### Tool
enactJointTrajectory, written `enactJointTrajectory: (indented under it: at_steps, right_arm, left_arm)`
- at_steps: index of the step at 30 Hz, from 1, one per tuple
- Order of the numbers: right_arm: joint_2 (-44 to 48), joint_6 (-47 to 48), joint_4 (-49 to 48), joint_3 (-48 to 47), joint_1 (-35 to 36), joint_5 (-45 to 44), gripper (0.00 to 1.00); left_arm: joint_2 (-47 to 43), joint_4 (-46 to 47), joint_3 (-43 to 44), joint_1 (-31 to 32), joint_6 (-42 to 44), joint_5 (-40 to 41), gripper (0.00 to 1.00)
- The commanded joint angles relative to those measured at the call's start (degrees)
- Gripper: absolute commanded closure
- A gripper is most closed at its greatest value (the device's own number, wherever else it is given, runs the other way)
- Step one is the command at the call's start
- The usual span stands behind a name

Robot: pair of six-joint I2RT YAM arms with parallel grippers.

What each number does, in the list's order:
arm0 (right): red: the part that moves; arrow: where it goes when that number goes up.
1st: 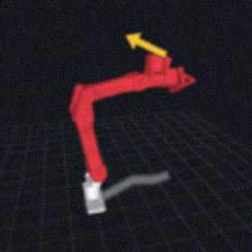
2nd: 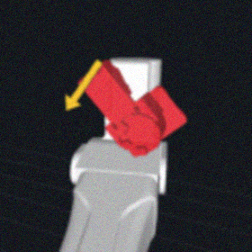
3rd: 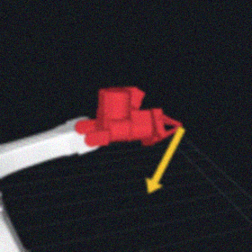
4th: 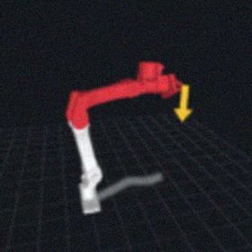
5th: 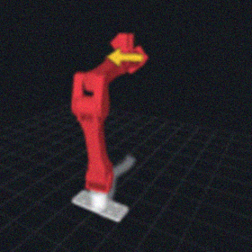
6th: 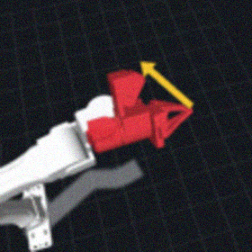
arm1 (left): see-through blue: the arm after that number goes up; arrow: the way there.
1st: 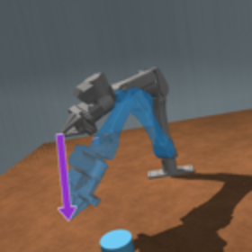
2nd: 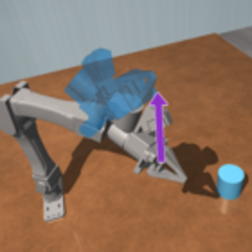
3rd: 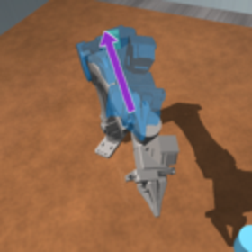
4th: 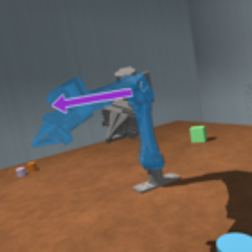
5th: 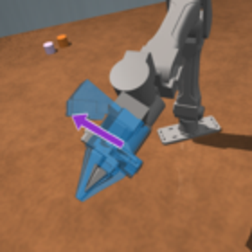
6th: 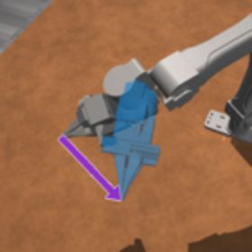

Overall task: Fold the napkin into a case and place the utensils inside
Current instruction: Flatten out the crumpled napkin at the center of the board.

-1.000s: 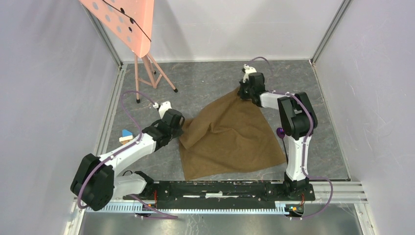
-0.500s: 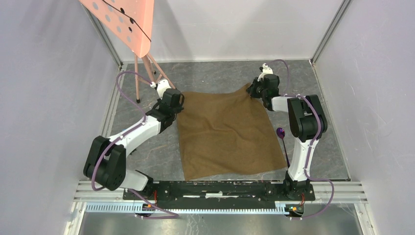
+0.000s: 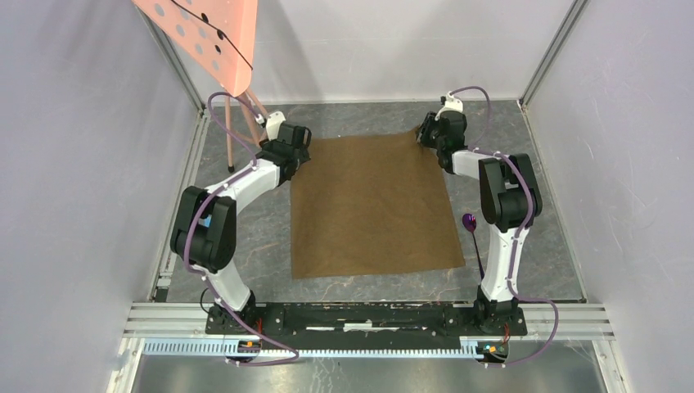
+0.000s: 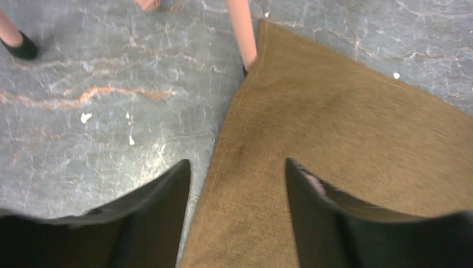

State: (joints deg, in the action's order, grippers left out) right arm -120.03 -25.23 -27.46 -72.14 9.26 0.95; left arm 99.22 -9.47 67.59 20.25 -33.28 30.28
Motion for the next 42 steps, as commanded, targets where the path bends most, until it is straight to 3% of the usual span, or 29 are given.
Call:
enactJointTrajectory:
  at_steps: [1,3,6,11,16,19,34,42]
  right_arm:
    - [2.0,5.2,12.0,-3.8,0.0,-4.4,0.51]
    - [6.0,7.7,15.4,-1.1,0.2,-6.0,0.34]
    - [11.5,10.8,18.8,3.7,0.7,-6.8,0.23]
    - [19.5,9.7,17.0,14.9,2.0,-1.1,0.18]
    - [22.9,7.9,13.7,21.8,5.7,5.7,0.18]
    - [22.8,5.3,10.6,25.2,5.8,8.1,0.26]
    - [30.3,-0.8,9.4,42.6,4.7,-9.2,0.28]
    - [26.1,7.0,10.2,34.3,4.9,5.3,0.26]
  left_arm:
    - [-2.1,-3.4,-2.3,-0.2,-1.0,-1.2,0.22]
    - [-4.9,-2.4,-6.1,-0.1,-1.3,-4.7,0.17]
    - [-10.5,-0.1,-12.4,0.1,-2.6,-10.1,0.12]
    - [-17.6,0.9,-19.9,0.4,-4.1,-20.9,0.07]
    - [-21.7,3.6,-25.9,3.4,-6.5,-29.1,0.04]
    - [-20.2,6.0,-26.8,5.5,-6.9,-32.3,0.04]
    - [-2.8,4.5,-19.2,5.9,-4.9,-30.5,0.04]
    - [-6.1,-2.7,-14.8,4.0,0.2,-24.7,0.03]
